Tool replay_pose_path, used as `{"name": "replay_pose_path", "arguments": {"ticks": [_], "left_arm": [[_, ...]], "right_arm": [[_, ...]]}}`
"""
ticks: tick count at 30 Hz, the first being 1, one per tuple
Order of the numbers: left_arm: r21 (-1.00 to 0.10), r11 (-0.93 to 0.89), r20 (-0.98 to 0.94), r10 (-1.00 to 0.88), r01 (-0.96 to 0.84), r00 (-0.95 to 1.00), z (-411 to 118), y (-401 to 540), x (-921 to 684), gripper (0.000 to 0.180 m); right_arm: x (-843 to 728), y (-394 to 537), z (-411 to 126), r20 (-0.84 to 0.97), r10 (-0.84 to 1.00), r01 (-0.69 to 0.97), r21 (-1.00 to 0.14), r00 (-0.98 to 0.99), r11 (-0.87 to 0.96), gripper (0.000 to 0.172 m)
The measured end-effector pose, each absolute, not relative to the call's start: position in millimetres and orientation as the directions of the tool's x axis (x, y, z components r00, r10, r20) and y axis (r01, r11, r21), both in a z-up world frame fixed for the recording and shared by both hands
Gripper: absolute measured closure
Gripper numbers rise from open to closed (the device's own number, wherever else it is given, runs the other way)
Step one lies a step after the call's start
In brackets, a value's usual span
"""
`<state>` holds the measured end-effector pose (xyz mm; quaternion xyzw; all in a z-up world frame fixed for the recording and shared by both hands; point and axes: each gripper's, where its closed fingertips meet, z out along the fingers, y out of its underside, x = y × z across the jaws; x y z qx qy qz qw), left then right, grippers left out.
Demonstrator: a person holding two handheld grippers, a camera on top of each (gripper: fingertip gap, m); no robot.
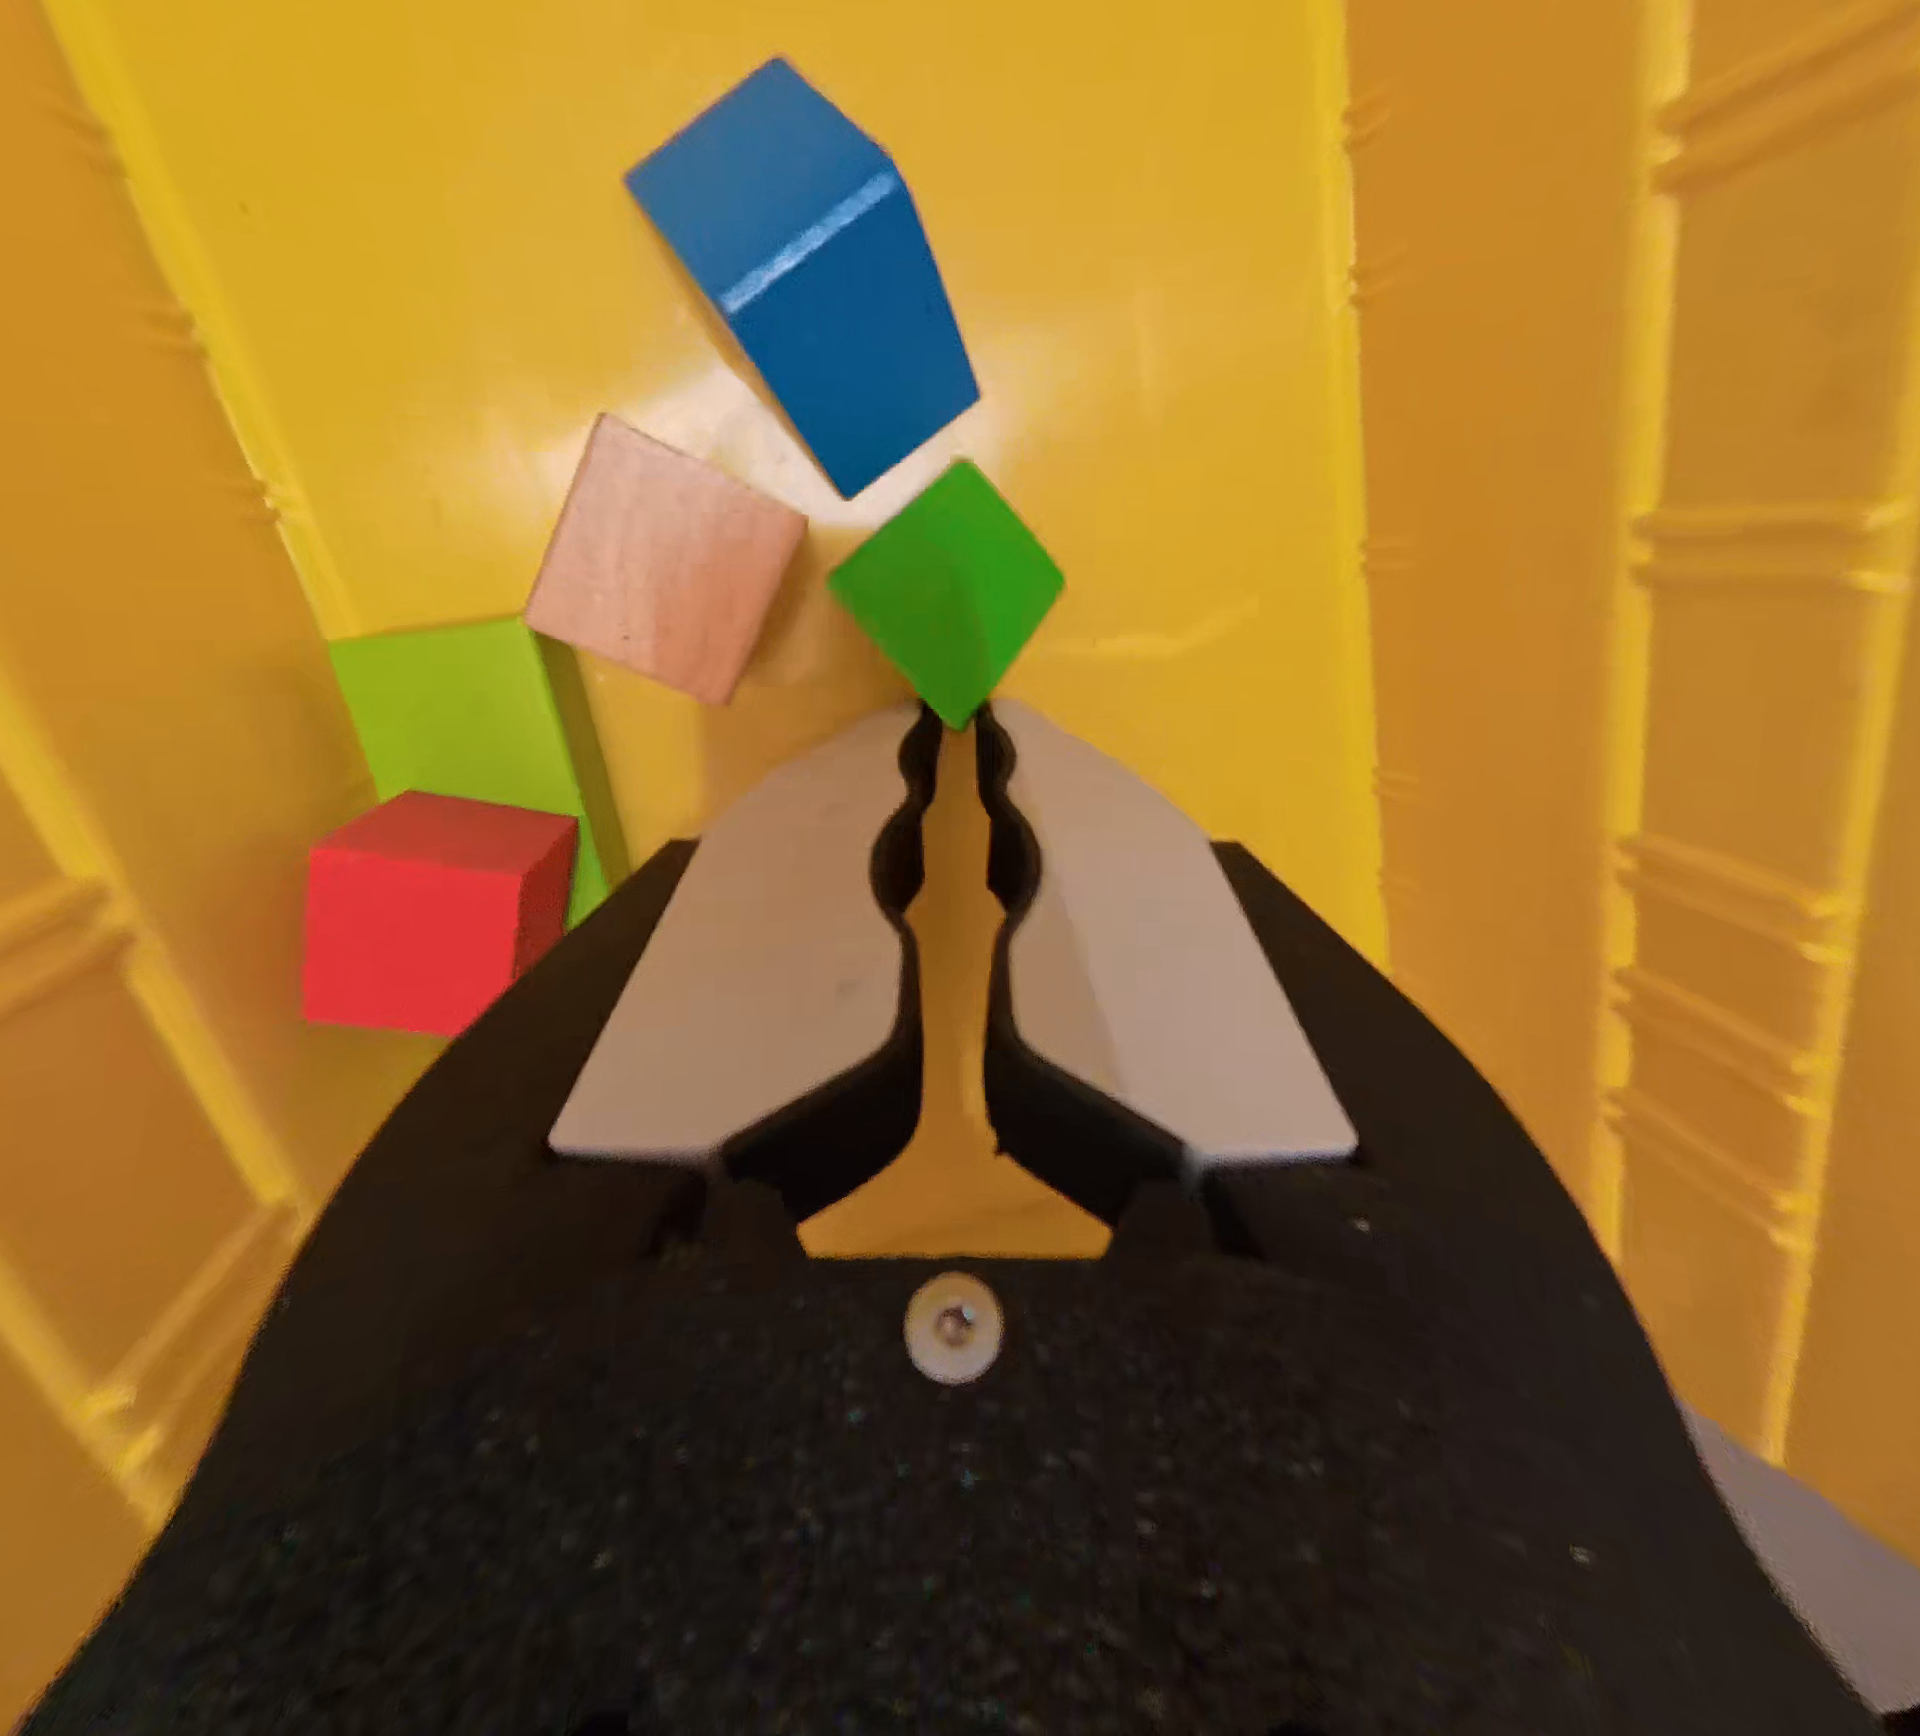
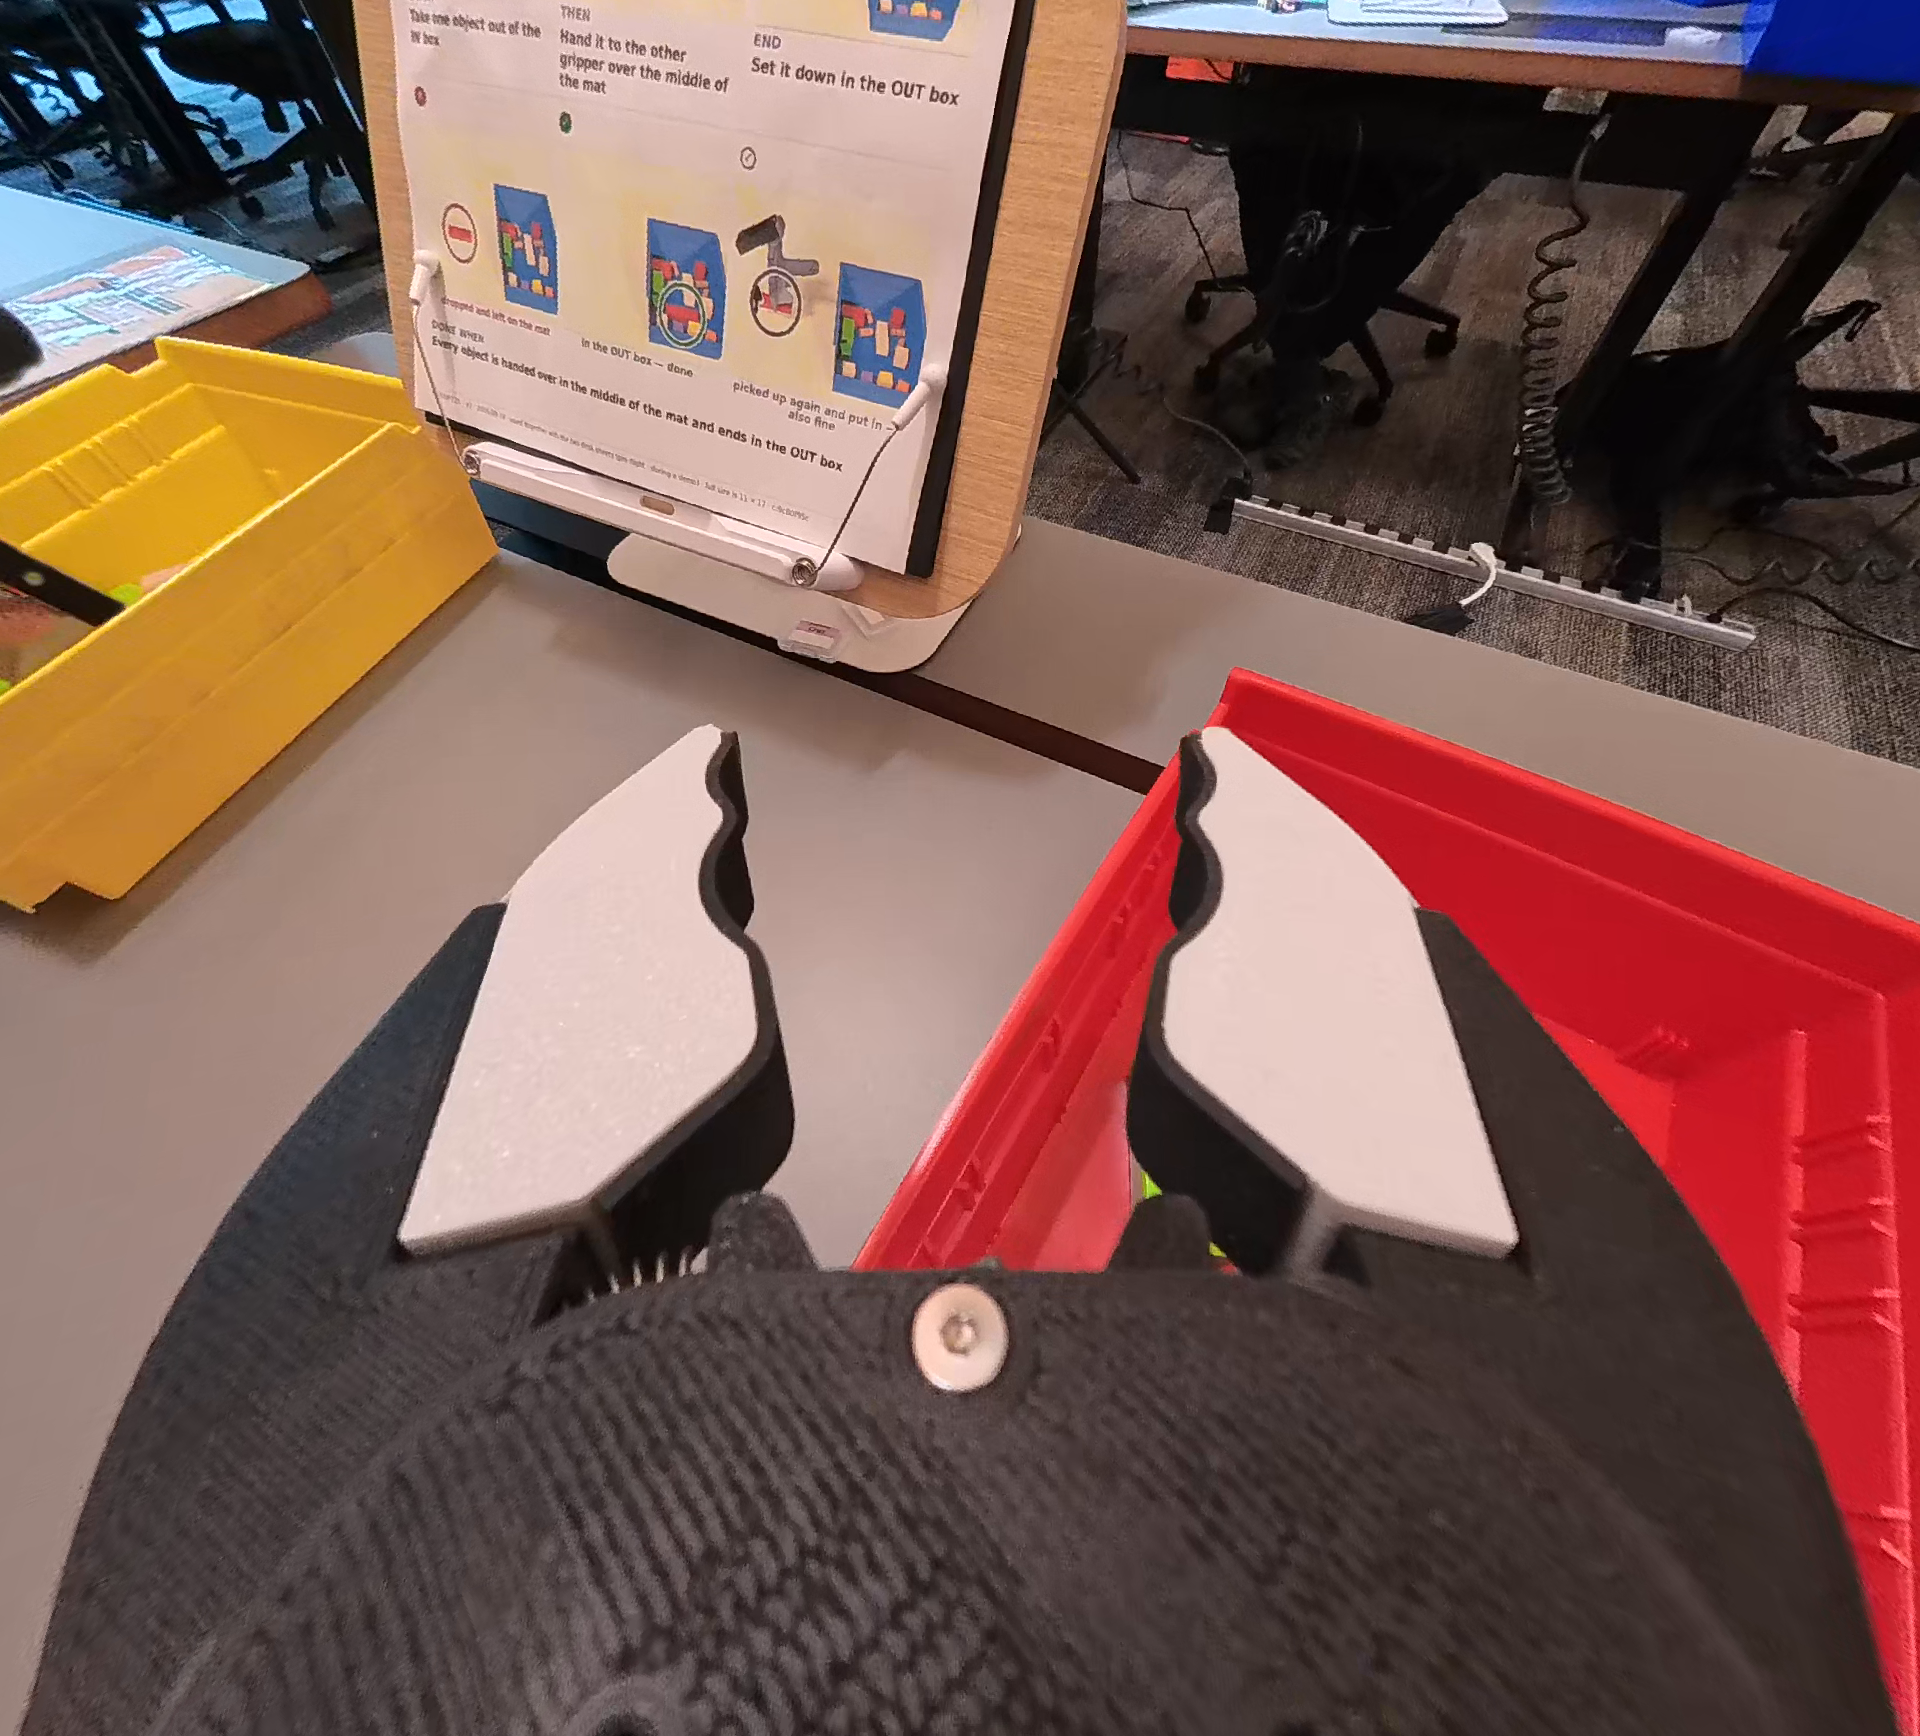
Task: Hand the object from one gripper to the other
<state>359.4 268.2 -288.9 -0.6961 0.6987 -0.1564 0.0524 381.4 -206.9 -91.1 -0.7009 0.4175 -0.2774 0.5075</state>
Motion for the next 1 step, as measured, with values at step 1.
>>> {"name": "replay_pose_path", "arguments": {"ticks": [1], "left_arm": [[-0.317,0.002,0.141,-0.989,-0.948,-0.049,-286.0,267.0,360.1,0.180]], "right_arm": [[381.4,-206.6,-91.3,-0.037,-0.866,-0.306,-0.942,0.499,-0.136,0.092]]}}
